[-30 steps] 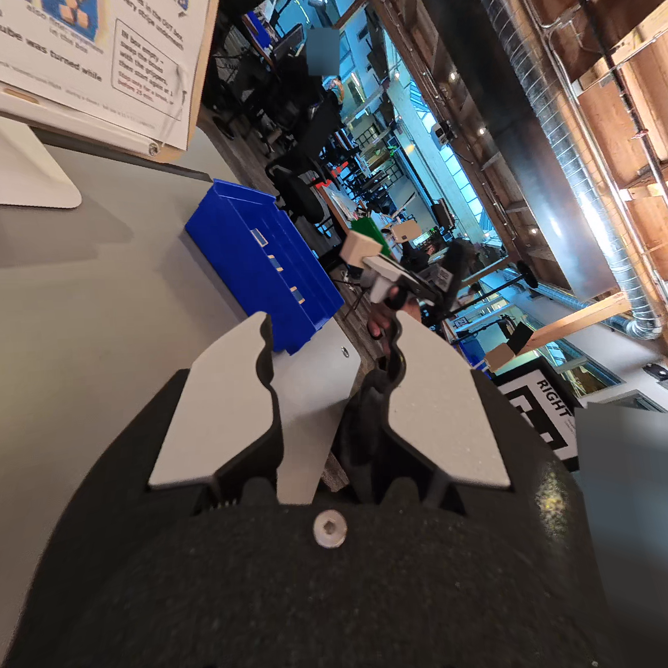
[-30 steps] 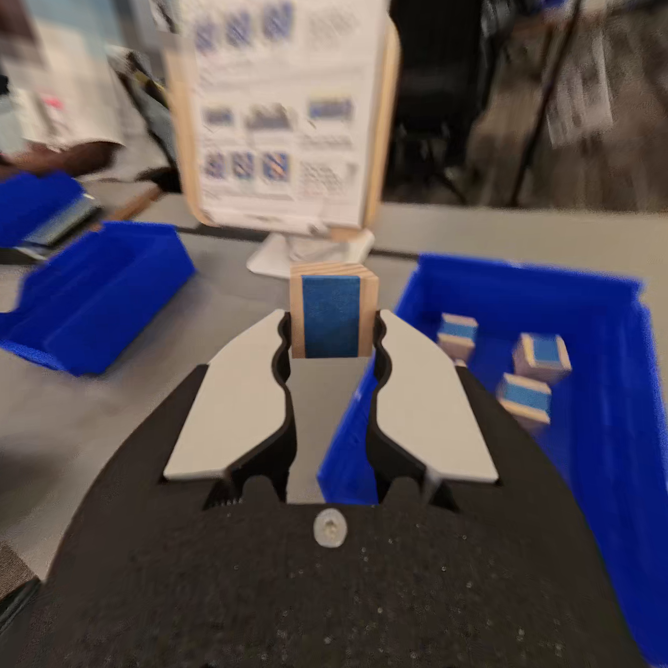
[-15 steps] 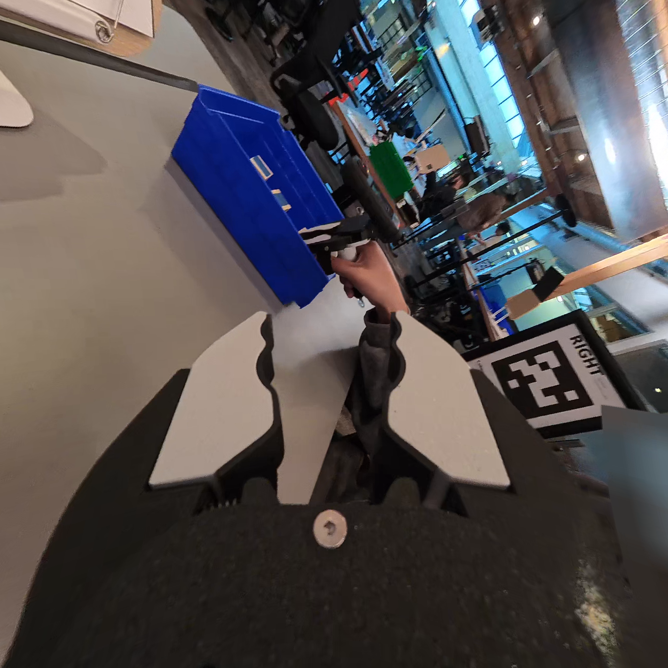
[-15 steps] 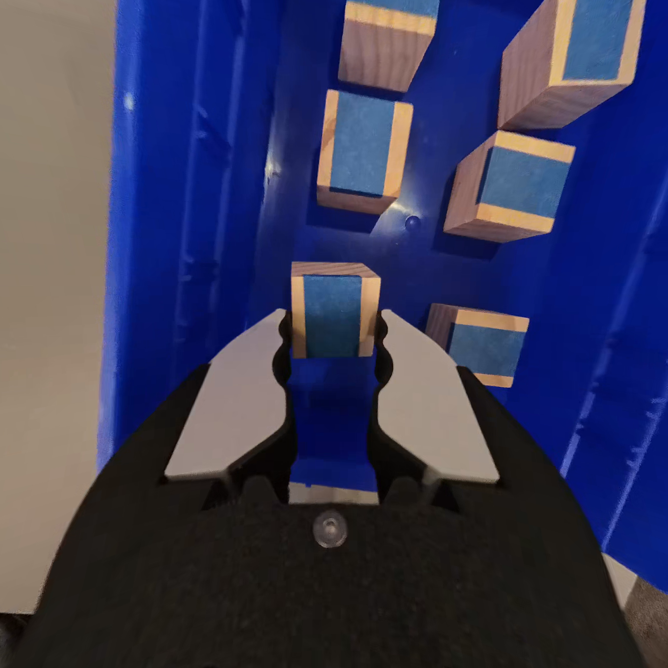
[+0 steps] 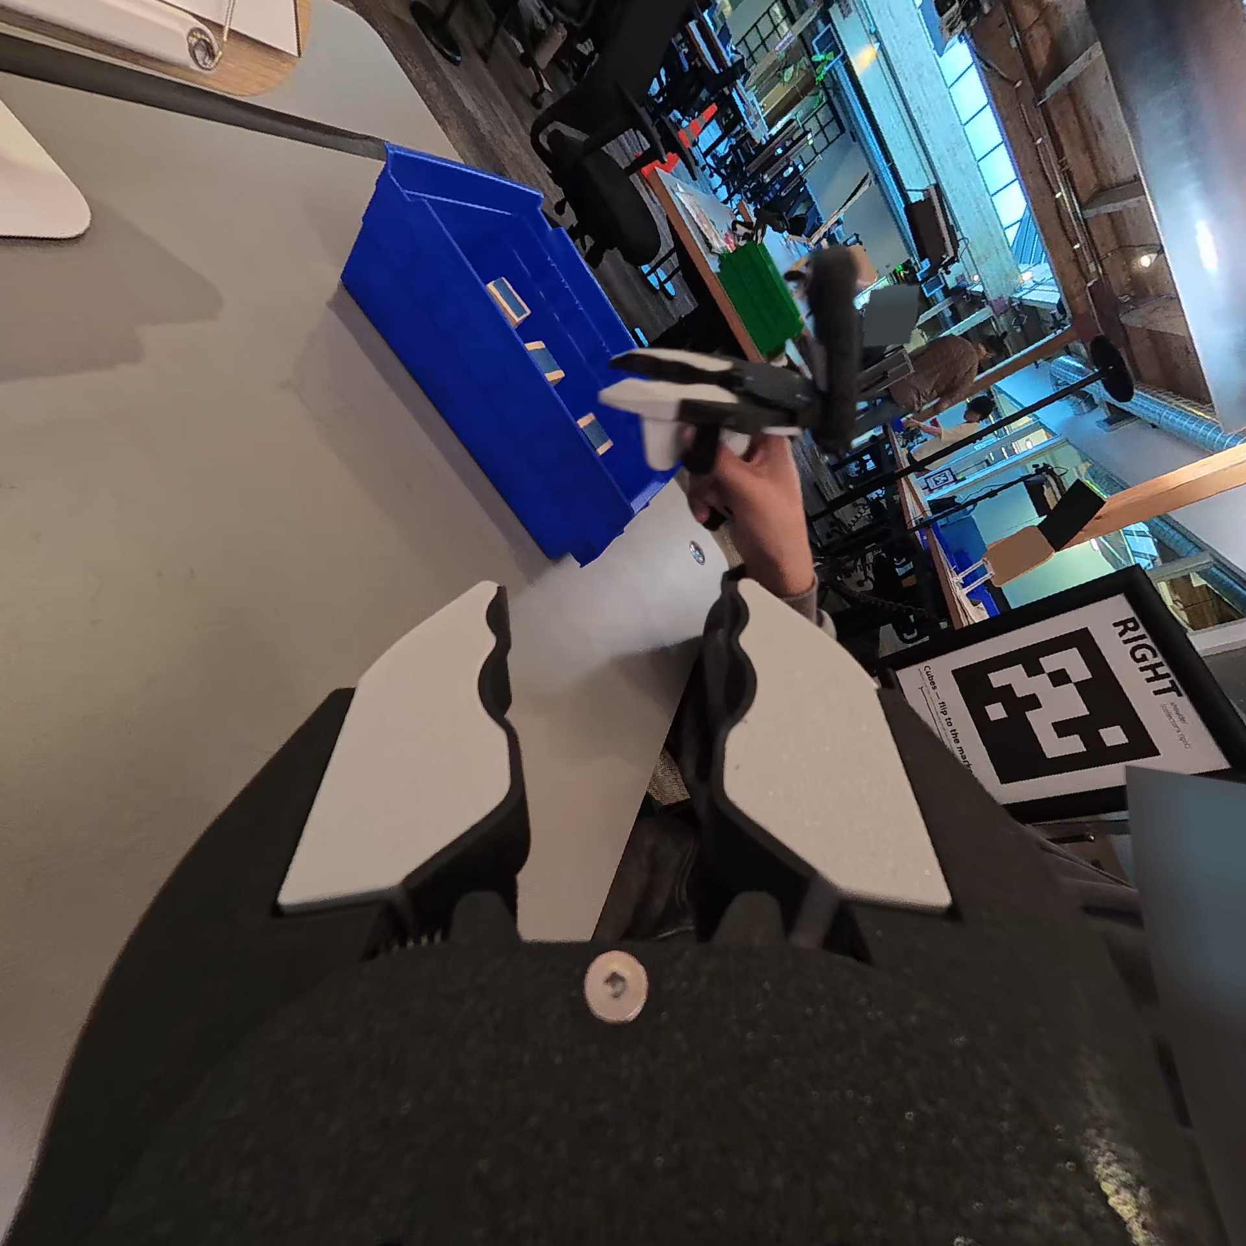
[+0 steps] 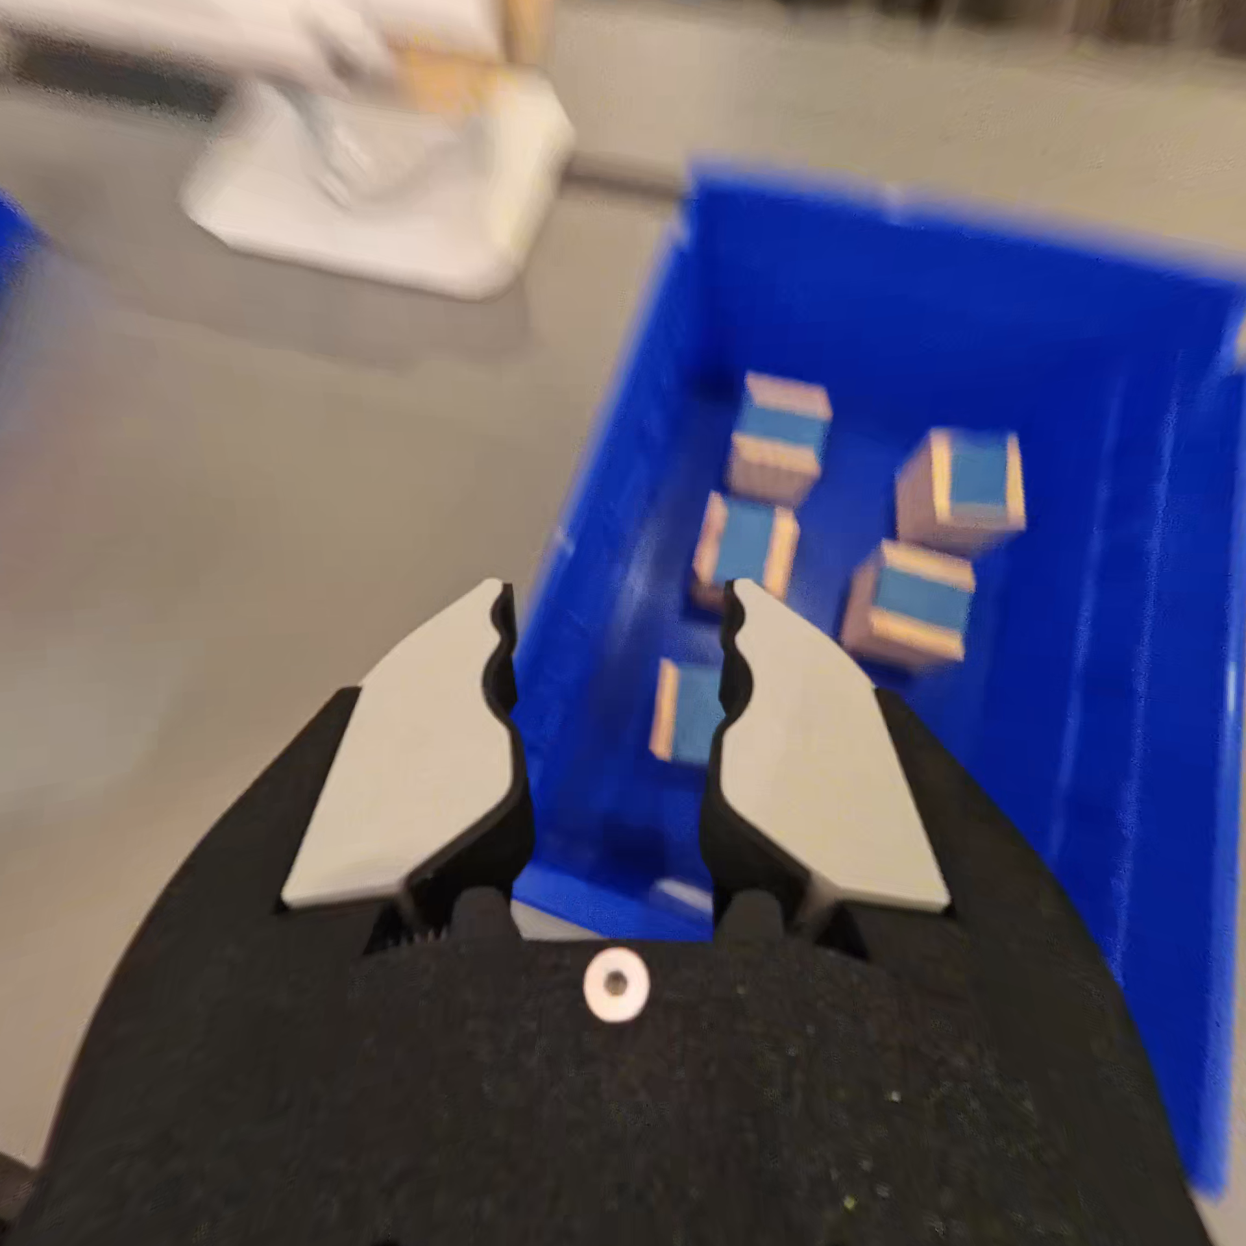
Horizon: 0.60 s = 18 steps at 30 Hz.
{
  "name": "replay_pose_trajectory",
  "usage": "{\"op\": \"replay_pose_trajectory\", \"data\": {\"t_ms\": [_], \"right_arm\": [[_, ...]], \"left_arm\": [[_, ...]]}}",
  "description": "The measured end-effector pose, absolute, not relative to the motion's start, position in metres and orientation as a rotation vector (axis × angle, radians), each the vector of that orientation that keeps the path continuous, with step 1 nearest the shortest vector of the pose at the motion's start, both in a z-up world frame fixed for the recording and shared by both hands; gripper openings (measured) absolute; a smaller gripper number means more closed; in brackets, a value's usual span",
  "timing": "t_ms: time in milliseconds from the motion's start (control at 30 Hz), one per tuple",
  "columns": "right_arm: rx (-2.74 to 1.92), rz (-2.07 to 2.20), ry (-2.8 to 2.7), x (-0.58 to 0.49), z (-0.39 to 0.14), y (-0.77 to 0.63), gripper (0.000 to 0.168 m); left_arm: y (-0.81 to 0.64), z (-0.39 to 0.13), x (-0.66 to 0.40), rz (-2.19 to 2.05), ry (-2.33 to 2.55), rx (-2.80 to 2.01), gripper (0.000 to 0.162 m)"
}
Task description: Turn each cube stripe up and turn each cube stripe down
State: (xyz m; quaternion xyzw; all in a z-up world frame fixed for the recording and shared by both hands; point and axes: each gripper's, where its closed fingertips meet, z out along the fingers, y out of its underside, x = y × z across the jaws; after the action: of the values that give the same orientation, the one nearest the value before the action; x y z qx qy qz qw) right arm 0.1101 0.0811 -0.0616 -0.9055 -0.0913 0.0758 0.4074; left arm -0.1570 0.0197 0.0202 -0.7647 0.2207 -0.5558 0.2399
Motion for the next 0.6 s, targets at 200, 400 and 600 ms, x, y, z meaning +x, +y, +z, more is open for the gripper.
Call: {"op": "replay_pose_trajectory", "data": {"t_ms": [200, 400, 600], "right_arm": [[-1.579, 0.523, -0.394, 0.017, 0.055, 0.050, 0.057], [-1.596, 0.732, -0.327, -0.054, 0.011, 0.054, 0.062], [-1.611, 0.580, -0.321, -0.077, -0.051, 0.067, 0.067]], "left_arm": [[0.040, 0.007, -0.172, -1.254, 0.549, -2.149, 0.060], [0.103, -0.010, -0.232, -0.624, 0.293, -2.074, 0.056], [0.118, -0.064, -0.231, -0.499, 0.251, -2.104, 0.057]]}}
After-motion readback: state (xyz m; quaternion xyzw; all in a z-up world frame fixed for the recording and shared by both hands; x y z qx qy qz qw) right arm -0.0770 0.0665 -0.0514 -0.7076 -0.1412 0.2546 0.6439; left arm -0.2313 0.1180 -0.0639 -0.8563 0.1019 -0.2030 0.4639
